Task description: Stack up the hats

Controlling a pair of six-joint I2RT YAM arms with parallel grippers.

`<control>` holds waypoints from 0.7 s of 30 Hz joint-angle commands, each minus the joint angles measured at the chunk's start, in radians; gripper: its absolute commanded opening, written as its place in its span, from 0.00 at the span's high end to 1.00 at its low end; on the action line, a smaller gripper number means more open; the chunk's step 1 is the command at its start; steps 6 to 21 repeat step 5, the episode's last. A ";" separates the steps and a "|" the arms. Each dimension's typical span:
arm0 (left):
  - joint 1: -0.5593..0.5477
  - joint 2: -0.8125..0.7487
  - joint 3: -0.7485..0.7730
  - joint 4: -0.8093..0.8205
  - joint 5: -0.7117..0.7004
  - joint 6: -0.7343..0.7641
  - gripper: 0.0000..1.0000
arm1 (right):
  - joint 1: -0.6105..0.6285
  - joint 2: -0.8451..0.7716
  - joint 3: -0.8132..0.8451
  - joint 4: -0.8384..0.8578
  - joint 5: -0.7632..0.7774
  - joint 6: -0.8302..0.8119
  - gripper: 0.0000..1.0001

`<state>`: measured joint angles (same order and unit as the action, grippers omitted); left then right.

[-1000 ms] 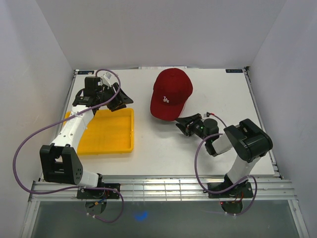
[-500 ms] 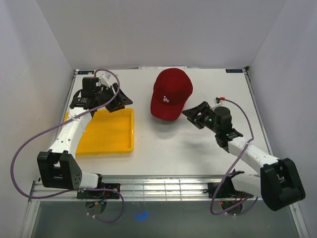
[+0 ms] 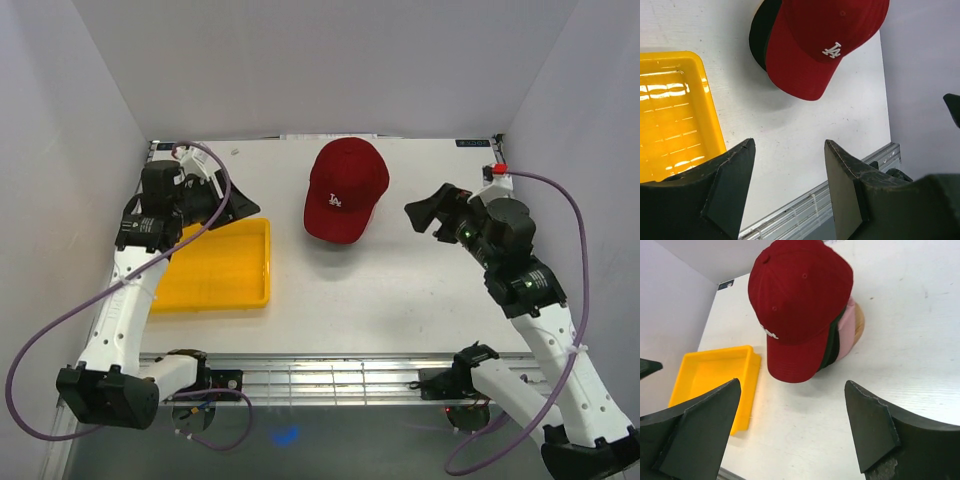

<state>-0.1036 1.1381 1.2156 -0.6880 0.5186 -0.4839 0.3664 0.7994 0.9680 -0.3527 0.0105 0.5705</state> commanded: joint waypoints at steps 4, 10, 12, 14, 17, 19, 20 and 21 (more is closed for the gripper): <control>-0.005 -0.052 0.056 -0.065 -0.015 0.025 0.32 | -0.004 -0.058 0.058 -0.157 0.091 -0.132 0.11; -0.005 -0.048 0.064 -0.073 -0.017 0.030 0.31 | -0.004 -0.062 0.054 -0.155 0.106 -0.129 0.11; -0.005 -0.048 0.064 -0.073 -0.017 0.030 0.31 | -0.004 -0.062 0.054 -0.155 0.106 -0.129 0.11; -0.005 -0.048 0.064 -0.073 -0.017 0.030 0.31 | -0.004 -0.062 0.054 -0.155 0.106 -0.129 0.11; -0.005 -0.048 0.064 -0.073 -0.017 0.030 0.31 | -0.004 -0.062 0.054 -0.155 0.106 -0.129 0.11; -0.005 -0.048 0.064 -0.073 -0.017 0.030 0.31 | -0.004 -0.062 0.054 -0.155 0.106 -0.129 0.11; -0.005 -0.048 0.064 -0.073 -0.017 0.030 0.31 | -0.004 -0.062 0.054 -0.155 0.106 -0.129 0.11; -0.005 -0.048 0.064 -0.073 -0.017 0.030 0.31 | -0.004 -0.062 0.054 -0.155 0.106 -0.129 0.11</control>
